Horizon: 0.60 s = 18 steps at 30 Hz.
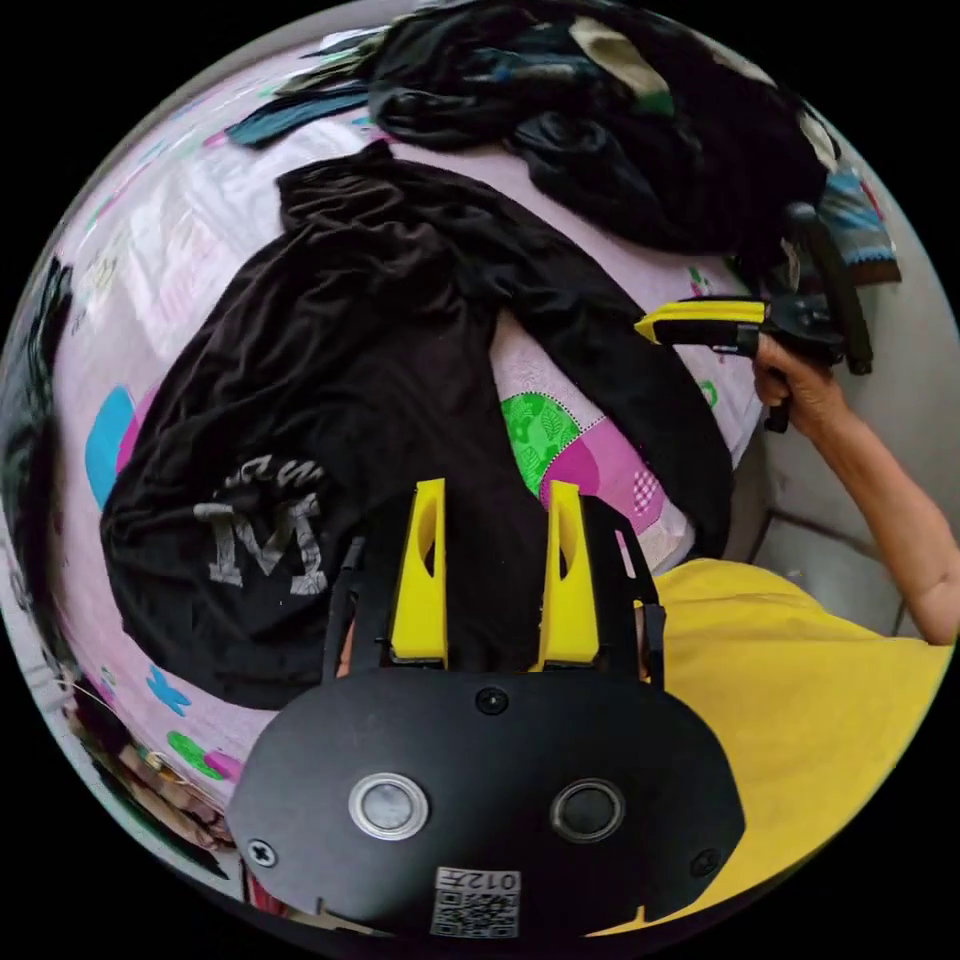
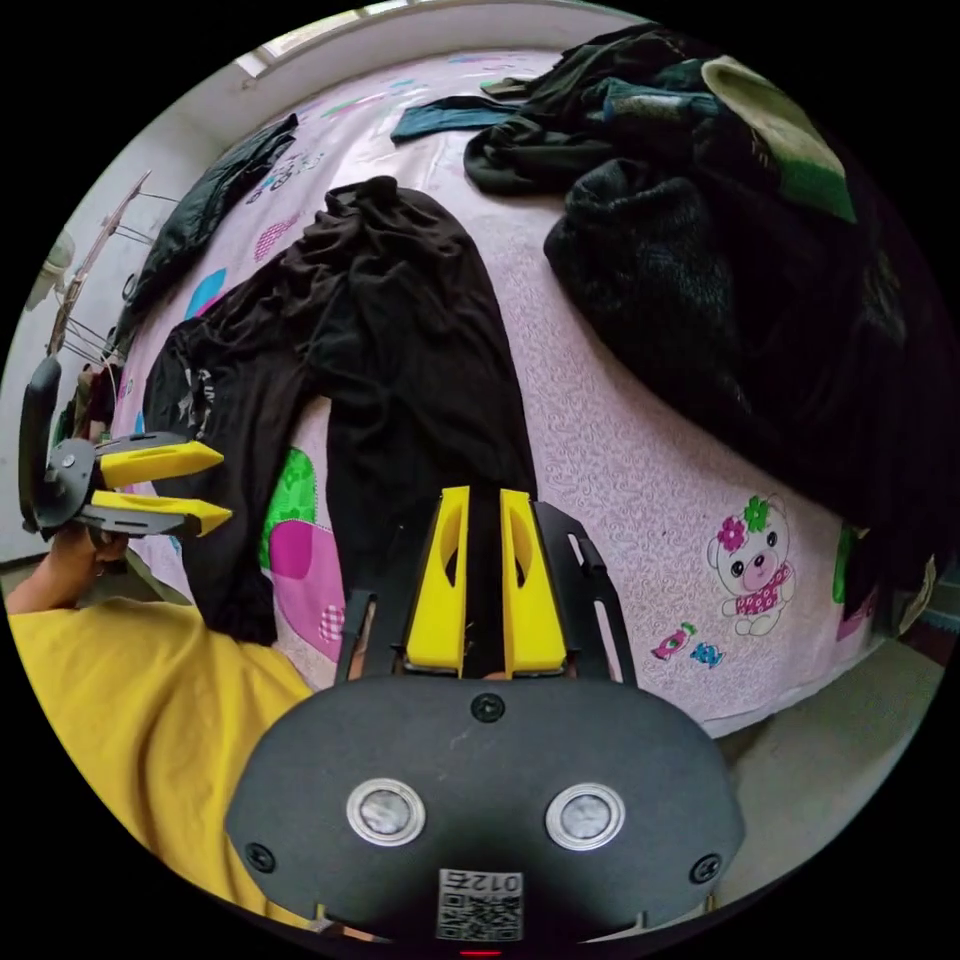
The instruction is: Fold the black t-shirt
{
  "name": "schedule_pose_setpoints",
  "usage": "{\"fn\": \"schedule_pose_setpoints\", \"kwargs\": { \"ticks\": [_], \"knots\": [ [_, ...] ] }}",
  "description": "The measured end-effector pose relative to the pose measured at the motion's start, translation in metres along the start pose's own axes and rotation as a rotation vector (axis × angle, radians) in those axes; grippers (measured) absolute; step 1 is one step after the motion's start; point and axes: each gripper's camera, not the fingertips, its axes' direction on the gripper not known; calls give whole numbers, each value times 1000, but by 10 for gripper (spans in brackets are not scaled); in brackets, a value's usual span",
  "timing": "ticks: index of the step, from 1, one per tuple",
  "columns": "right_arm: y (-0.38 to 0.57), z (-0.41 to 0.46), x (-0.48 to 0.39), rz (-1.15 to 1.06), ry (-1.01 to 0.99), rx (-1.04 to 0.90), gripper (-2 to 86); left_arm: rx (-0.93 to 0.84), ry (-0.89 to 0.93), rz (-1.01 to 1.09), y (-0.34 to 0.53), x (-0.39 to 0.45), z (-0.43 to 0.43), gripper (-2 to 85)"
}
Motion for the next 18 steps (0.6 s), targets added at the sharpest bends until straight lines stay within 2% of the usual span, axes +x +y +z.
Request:
{"fn": "schedule_pose_setpoints", "kwargs": {
  "ticks": [5,6,9,12,14,18],
  "knots": [
    [-12,12,-7,-6,56,4,46,-61,-322,76,-8,27,12,52],
    [-15,13,-11,-26,70,6,38,-63,-327,85,-8,27,10,44],
    [-20,12,-12,-8,73,17,15,-57,-216,30,-2,8,-13,19],
    [-23,1,-6,15,26,55,7,38,-46,-69,17,-29,-63,9],
    [-24,-8,0,24,27,75,4,158,119,-146,45,-69,-112,5],
    [-25,-45,26,75,31,153,2,359,296,-288,104,-134,-184,4]
  ]
}}
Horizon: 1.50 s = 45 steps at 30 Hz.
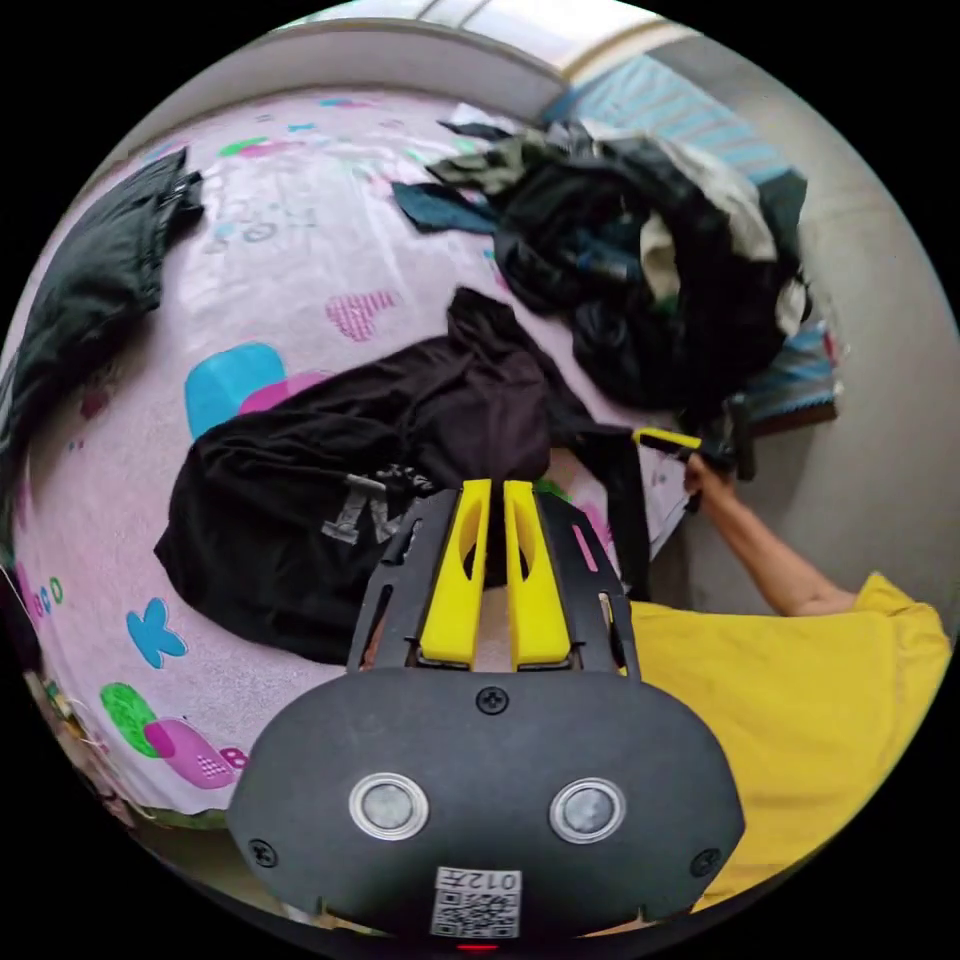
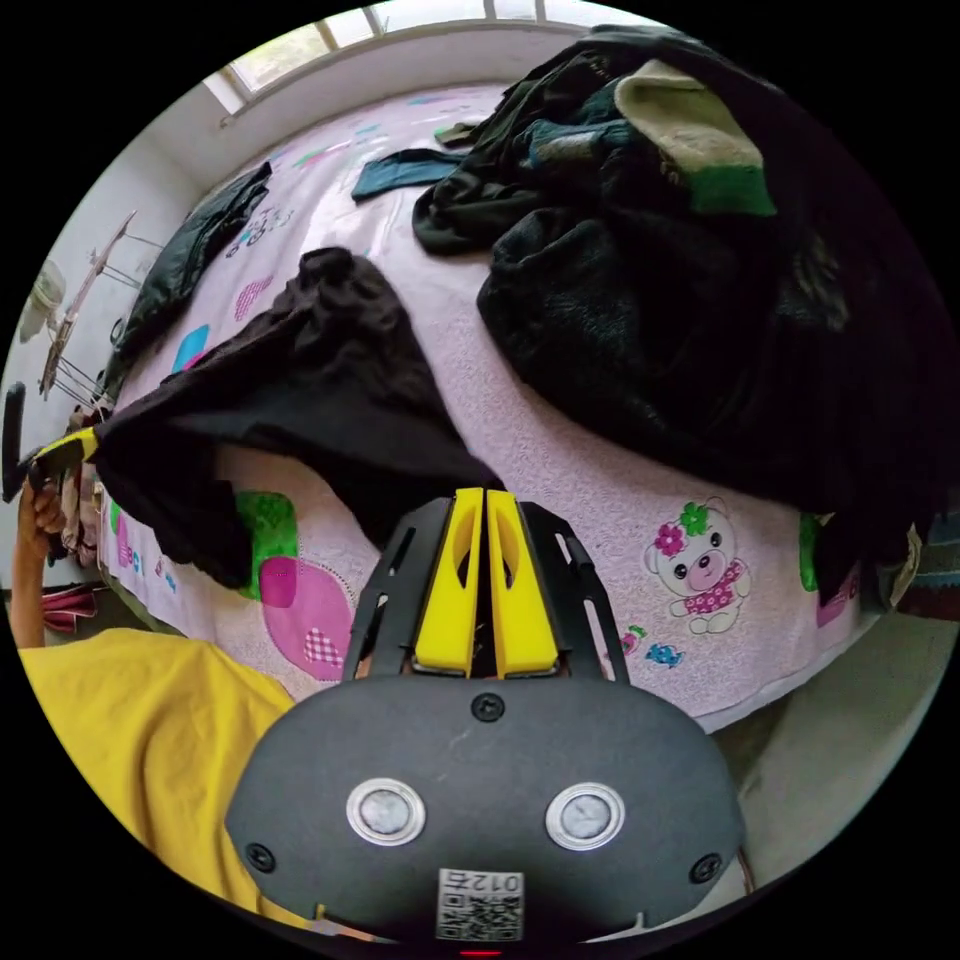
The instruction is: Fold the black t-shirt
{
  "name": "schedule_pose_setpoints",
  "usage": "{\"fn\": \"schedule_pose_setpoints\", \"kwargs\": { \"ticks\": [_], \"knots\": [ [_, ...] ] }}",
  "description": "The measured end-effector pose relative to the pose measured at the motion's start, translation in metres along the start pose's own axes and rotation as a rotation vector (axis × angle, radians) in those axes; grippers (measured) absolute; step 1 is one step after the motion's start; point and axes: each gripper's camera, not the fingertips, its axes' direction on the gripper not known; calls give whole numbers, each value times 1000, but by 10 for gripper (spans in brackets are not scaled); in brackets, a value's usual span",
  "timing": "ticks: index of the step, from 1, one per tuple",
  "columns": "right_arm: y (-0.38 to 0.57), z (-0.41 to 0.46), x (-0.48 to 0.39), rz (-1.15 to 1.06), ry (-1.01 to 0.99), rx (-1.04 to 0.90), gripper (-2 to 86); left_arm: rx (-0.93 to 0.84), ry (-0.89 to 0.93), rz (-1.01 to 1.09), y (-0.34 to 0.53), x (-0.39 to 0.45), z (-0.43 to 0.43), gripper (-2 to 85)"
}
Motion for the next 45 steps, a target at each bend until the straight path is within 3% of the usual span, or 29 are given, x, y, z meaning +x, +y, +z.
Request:
{"fn": "schedule_pose_setpoints", "kwargs": {
  "ticks": [5,10,15,26,33,36,38,45],
  "knots": [
    [-8,-47,33,80,68,86,1,352,132,-119,57,-47,-143,4],
    [-9,-85,42,98,73,138,1,536,12,-221,123,-52,-227,6],
    [-2,-87,15,25,91,105,1,400,-130,-214,127,-3,-201,10],
    [34,-81,-37,-72,43,20,1,-13,-227,66,-42,192,43,72],
    [64,-101,-10,45,16,26,1,-271,-471,131,-82,266,103,16],
    [75,-114,-1,79,0,46,1,-198,-316,64,-73,274,57,4],
    [79,-124,-1,76,-11,67,1,-53,-173,-25,-55,269,-10,1],
    [72,-183,-32,-9,-41,180,1,398,-156,-132,45,293,-248,-2]
  ]
}}
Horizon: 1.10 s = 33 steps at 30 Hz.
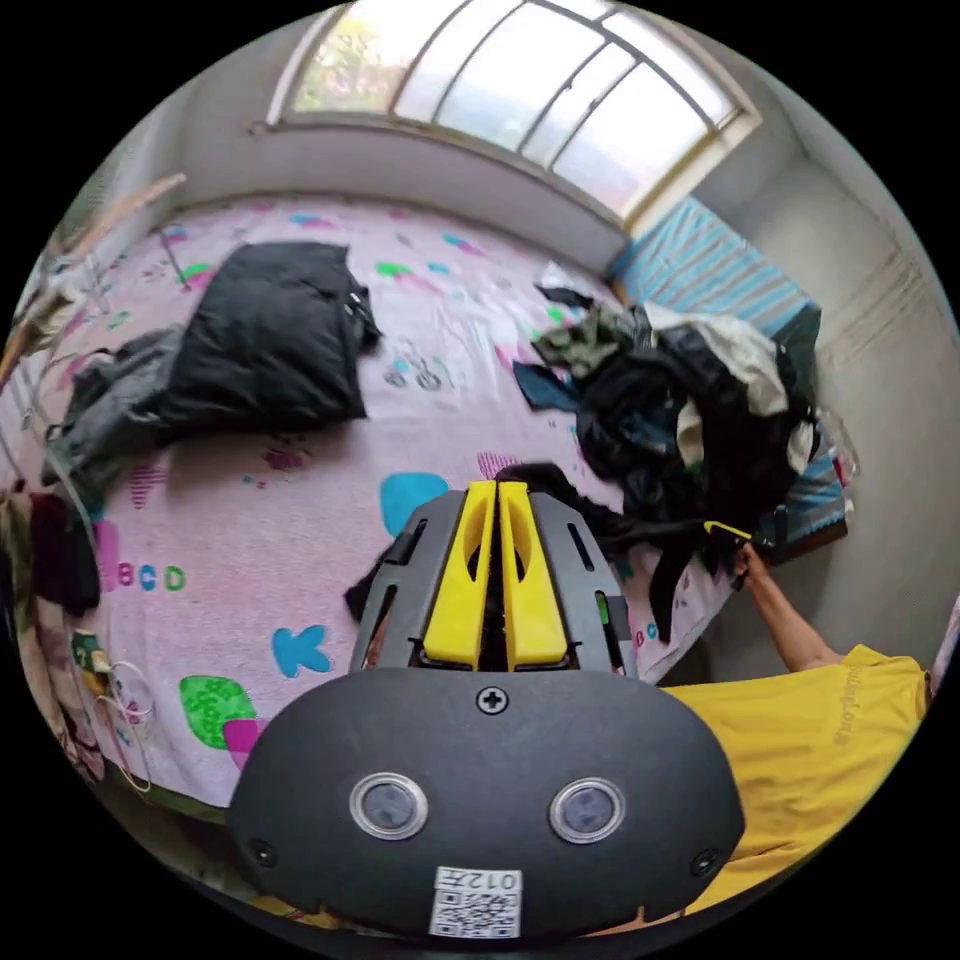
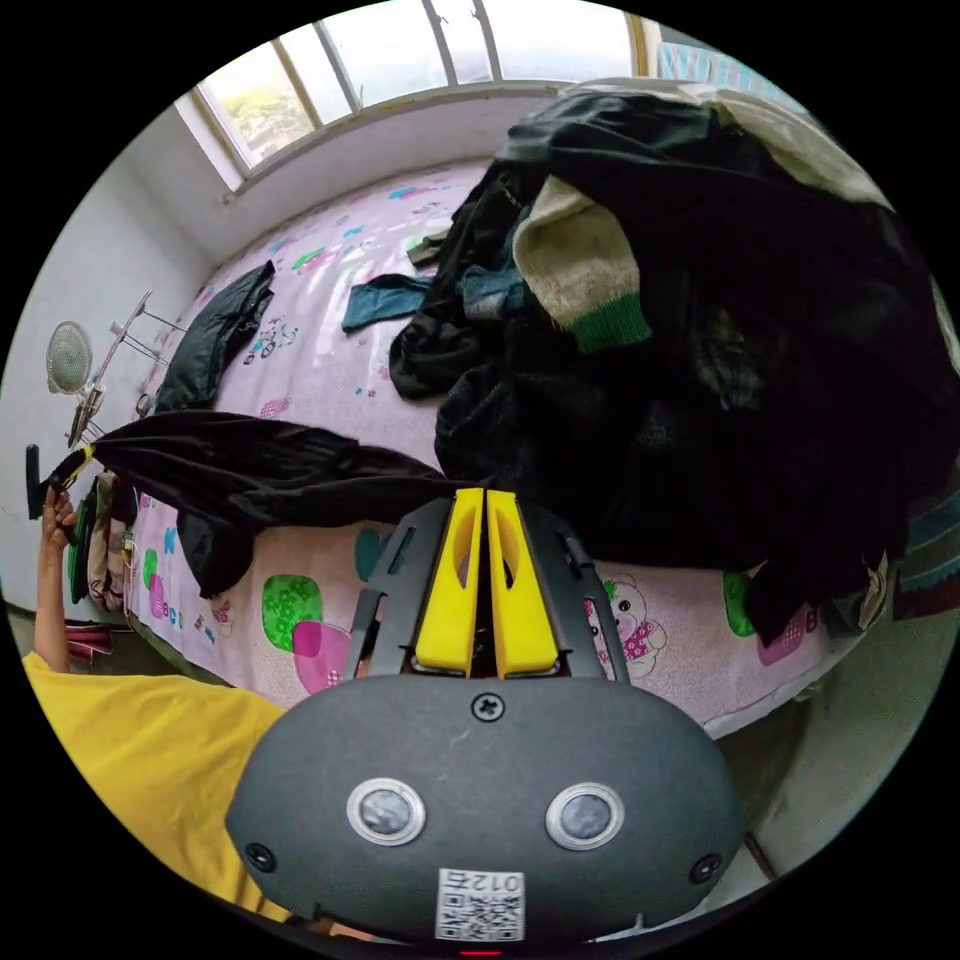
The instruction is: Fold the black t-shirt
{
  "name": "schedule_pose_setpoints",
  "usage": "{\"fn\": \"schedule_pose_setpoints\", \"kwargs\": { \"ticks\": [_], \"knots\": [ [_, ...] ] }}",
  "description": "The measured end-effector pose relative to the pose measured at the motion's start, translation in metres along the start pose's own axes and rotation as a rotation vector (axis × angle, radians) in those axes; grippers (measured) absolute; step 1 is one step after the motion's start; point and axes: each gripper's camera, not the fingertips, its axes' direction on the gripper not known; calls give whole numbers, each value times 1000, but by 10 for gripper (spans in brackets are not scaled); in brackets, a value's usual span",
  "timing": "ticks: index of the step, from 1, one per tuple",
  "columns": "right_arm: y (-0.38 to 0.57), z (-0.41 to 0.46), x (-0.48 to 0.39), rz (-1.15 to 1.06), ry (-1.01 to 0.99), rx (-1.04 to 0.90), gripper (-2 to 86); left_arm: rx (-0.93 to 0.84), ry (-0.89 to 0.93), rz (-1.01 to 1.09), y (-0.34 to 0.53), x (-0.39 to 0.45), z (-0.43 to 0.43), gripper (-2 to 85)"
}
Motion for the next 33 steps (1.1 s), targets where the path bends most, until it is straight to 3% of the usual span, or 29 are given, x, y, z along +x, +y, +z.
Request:
{"fn": "schedule_pose_setpoints", "kwargs": {
  "ticks": [6,11,17,23,31,33],
  "knots": [
    [-57,-57,-74,-137,-100,162,1,333,-108,-130,45,5,-236,-2],
    [-94,-117,-137,-225,-127,343,1,541,-175,-88,110,78,-391,-2],
    [-93,-124,-171,-245,-138,330,2,518,-199,14,164,171,-437,-2],
    [-38,-155,-139,-260,-132,372,2,461,-254,-67,204,195,-433,-2],
    [64,-347,-63,-198,-215,856,2,736,-353,57,224,276,-519,-2],
    [70,-371,-53,-192,-202,898,2,761,-357,98,212,286,-533,-2]
  ]
}}
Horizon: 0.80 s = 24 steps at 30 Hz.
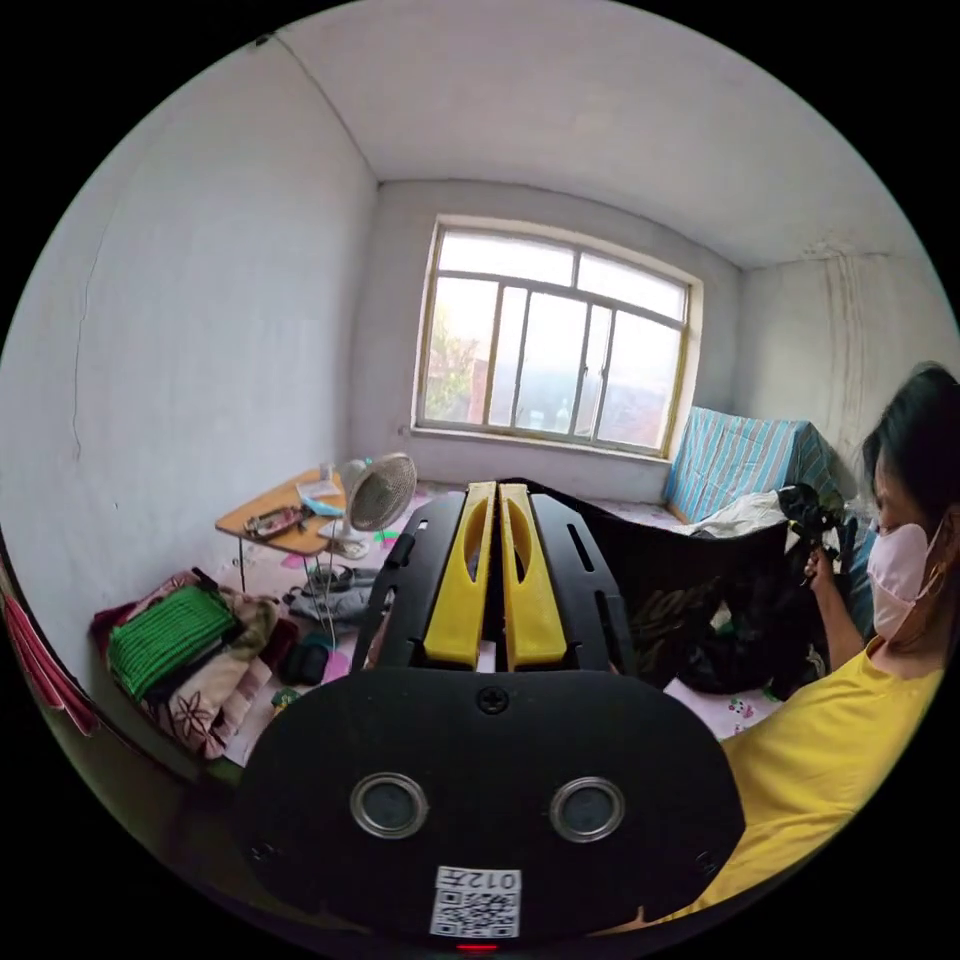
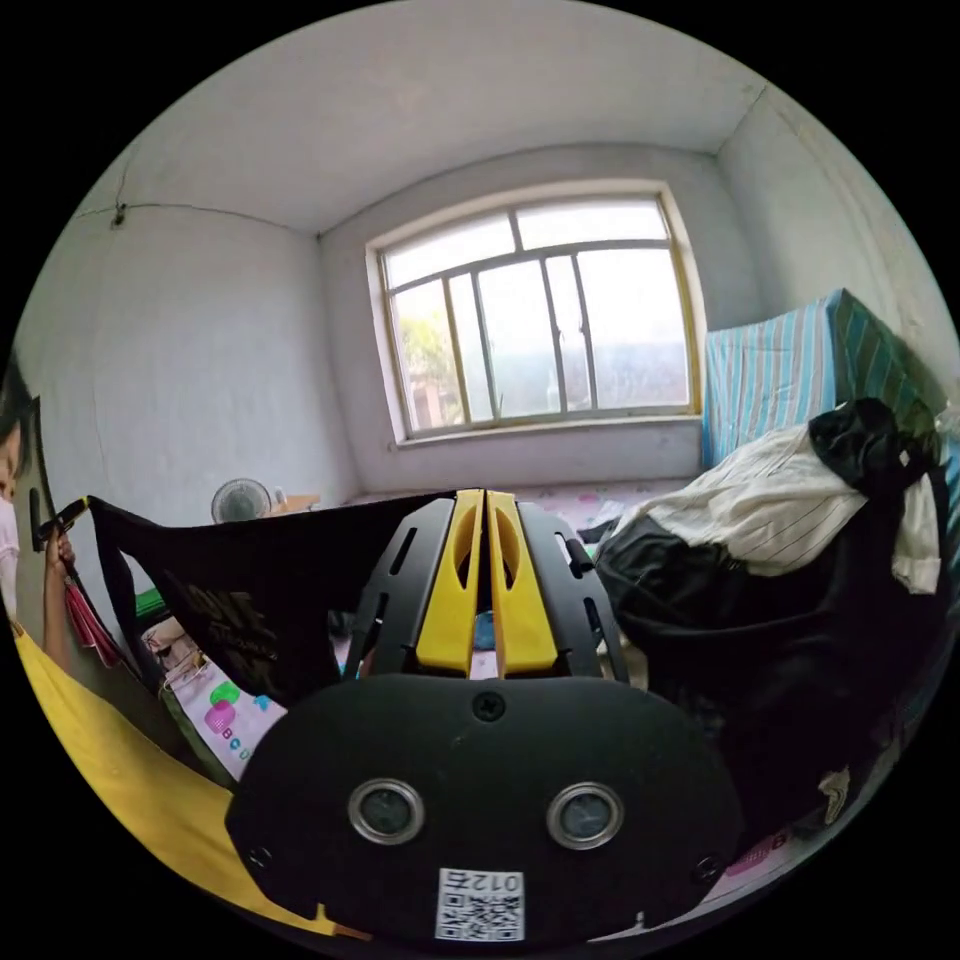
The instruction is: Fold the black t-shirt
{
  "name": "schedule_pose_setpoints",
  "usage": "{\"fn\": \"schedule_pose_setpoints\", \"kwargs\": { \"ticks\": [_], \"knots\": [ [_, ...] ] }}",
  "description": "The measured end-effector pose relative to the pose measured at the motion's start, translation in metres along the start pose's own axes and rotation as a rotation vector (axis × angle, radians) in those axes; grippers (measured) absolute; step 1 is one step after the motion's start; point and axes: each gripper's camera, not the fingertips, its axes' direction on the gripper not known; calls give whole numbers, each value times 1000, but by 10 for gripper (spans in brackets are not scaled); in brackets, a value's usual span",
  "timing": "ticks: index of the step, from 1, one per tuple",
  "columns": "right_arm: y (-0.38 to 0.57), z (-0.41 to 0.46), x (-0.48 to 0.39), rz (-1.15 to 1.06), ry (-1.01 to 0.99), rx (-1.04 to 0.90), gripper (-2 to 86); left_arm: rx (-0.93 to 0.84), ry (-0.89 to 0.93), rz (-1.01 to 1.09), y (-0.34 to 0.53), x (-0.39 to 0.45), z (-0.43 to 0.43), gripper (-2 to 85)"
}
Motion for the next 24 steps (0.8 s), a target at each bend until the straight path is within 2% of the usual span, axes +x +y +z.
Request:
{"fn": "schedule_pose_setpoints", "kwargs": {
  "ticks": [3,6,9,11,14,20,24],
  "knots": [
    [-12,-6,15,21,16,22,2,-18,19,23,-28,-5,21,-2],
    [-10,27,32,36,47,-53,2,-126,69,40,-48,-19,80,-2],
    [7,97,51,19,88,-228,2,-320,81,28,-49,-41,184,-2],
    [27,150,65,19,129,-354,2,-507,108,-8,-28,-62,287,-2],
    [70,234,87,15,204,-518,2,-667,97,-32,12,-83,403,-2],
    [132,379,122,-4,242,-737,3,-851,-16,-131,74,-130,590,0],
    [184,462,134,-98,299,-911,7,-1002,-50,-161,111,-160,679,3]
  ]
}}
